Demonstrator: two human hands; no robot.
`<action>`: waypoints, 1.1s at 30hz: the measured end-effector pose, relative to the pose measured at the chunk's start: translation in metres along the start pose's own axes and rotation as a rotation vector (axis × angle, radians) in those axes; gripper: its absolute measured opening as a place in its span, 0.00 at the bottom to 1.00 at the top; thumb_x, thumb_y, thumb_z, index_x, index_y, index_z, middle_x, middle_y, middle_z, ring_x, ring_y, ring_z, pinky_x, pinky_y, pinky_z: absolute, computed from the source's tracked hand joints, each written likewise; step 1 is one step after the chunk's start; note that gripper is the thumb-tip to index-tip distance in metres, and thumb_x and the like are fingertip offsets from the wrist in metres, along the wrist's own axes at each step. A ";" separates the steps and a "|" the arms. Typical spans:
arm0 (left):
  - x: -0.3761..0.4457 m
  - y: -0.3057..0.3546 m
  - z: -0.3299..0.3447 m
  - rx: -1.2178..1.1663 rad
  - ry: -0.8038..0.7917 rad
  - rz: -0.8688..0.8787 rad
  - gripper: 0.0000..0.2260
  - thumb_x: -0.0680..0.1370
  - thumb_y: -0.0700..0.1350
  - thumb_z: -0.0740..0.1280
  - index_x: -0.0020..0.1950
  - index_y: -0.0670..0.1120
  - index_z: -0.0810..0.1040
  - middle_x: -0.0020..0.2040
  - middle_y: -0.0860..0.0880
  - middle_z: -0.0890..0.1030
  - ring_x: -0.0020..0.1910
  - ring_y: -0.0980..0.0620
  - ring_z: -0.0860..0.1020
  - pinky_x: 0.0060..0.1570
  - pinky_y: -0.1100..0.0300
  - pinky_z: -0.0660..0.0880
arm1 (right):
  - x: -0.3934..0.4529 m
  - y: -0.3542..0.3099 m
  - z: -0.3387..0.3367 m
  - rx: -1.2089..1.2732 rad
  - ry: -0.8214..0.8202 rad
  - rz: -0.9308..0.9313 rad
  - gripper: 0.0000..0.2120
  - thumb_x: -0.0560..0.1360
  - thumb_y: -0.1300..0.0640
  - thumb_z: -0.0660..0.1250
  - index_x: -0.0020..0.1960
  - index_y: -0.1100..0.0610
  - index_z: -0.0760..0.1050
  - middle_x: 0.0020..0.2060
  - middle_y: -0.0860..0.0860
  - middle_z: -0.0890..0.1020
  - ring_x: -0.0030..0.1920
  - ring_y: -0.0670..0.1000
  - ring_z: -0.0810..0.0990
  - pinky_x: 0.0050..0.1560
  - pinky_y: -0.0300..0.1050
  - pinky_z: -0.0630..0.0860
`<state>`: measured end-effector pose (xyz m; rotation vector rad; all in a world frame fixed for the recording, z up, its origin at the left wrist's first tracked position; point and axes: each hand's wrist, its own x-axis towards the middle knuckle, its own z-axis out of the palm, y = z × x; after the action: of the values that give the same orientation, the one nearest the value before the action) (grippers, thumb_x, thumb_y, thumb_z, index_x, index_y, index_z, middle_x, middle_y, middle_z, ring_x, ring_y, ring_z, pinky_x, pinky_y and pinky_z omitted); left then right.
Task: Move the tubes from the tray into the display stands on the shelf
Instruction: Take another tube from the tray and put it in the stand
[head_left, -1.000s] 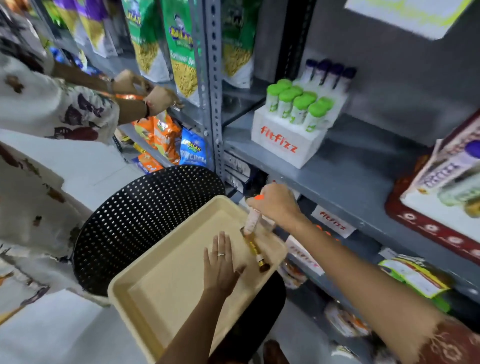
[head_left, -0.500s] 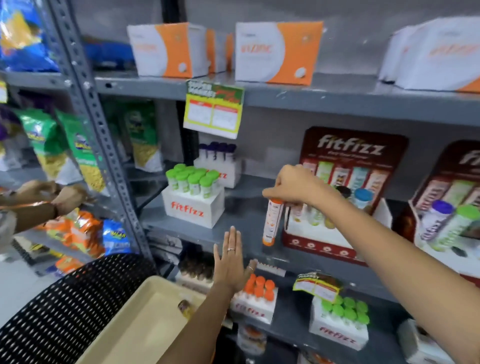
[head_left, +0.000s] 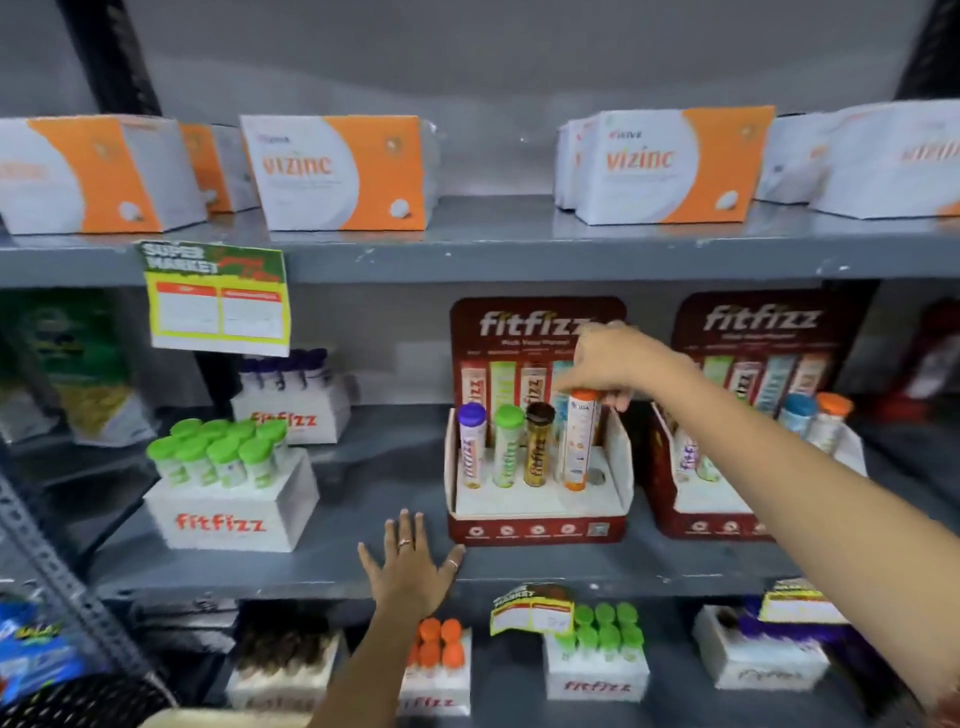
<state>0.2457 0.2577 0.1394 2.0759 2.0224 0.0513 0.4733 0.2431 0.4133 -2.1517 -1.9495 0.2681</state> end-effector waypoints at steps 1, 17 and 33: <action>0.000 0.000 0.000 0.004 0.000 0.001 0.37 0.77 0.68 0.46 0.77 0.48 0.41 0.79 0.49 0.41 0.77 0.47 0.41 0.72 0.36 0.41 | 0.000 0.003 -0.003 -0.003 -0.021 0.021 0.15 0.66 0.49 0.72 0.30 0.58 0.72 0.24 0.54 0.77 0.17 0.49 0.78 0.17 0.37 0.74; -0.002 -0.001 -0.002 0.038 0.006 0.015 0.36 0.77 0.68 0.45 0.77 0.48 0.41 0.79 0.48 0.42 0.77 0.46 0.41 0.72 0.36 0.41 | -0.005 0.016 -0.006 -0.025 -0.074 0.101 0.12 0.69 0.67 0.71 0.52 0.64 0.77 0.49 0.60 0.82 0.41 0.55 0.83 0.44 0.46 0.84; -0.006 0.004 -0.005 0.069 0.008 0.001 0.35 0.77 0.68 0.44 0.77 0.49 0.41 0.79 0.47 0.42 0.77 0.45 0.41 0.72 0.36 0.41 | 0.005 0.031 0.027 -0.062 0.016 0.075 0.14 0.70 0.67 0.71 0.56 0.60 0.78 0.57 0.57 0.77 0.45 0.53 0.76 0.45 0.42 0.76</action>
<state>0.2482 0.2523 0.1463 2.1209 2.0554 -0.0105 0.4951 0.2466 0.3785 -2.2618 -1.8952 0.2047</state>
